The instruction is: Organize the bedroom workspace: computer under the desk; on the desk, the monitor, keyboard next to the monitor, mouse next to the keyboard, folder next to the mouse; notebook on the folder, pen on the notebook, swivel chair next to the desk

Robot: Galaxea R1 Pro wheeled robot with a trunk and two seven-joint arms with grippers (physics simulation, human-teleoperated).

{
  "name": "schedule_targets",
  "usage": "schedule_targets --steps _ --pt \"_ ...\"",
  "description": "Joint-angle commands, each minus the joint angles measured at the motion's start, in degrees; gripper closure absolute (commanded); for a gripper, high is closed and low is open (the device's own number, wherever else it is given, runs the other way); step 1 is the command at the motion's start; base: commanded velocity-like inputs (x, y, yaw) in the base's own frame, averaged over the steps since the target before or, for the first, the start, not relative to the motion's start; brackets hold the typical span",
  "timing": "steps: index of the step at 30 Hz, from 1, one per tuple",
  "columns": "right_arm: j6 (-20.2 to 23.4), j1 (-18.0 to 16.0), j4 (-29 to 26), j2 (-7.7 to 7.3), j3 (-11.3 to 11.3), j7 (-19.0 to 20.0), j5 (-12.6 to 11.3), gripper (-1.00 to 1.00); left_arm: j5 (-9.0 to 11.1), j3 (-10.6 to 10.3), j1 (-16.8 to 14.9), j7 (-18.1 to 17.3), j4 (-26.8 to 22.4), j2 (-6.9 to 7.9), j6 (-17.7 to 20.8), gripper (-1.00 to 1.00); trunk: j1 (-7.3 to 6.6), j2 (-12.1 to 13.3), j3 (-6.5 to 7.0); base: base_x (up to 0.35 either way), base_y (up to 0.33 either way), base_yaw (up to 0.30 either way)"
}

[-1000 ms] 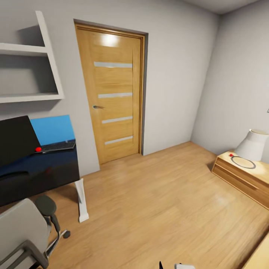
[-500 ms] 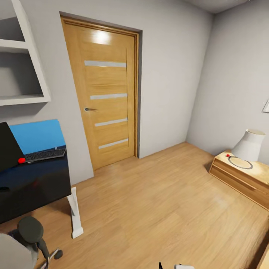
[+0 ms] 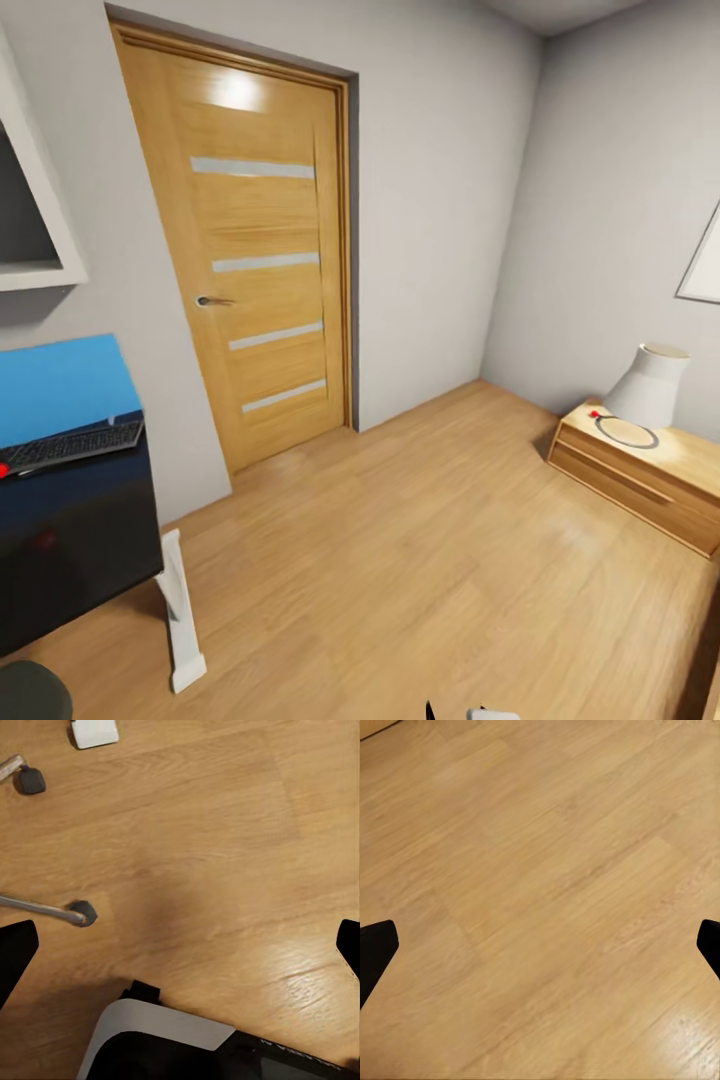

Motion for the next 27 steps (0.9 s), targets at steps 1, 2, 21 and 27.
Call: schedule_targets --steps 1,2,21,27 --pt "-0.2 0.0 0.1 0.03 -0.2 0.0 0.0 -1.0 -0.1 0.3 0.0 0.0 0.0 -0.05 -0.1 -1.0 0.04 0.0 -0.07 0.324 0.015 -0.015" --pt "-0.2 0.0 0.1 0.04 -0.2 0.0 -0.1 -1.0 -0.1 0.3 0.0 0.0 0.0 -0.05 -0.1 -1.0 0.04 0.0 -0.07 0.325 0.009 -0.009" --pt "-0.2 0.0 0.1 0.05 -0.2 -0.1 -0.1 -1.0 -0.1 0.3 0.0 -0.1 0.0 -0.05 -0.1 -1.0 0.04 0.0 -0.07 0.329 0.001 -0.001" --pt "-0.2 0.0 0.0 0.07 -0.1 -0.1 -0.1 -1.0 -0.1 0.3 0.0 -0.1 0.0 -0.04 -0.2 -1.0 0.04 0.0 -0.07 0.33 0.0 0.0"
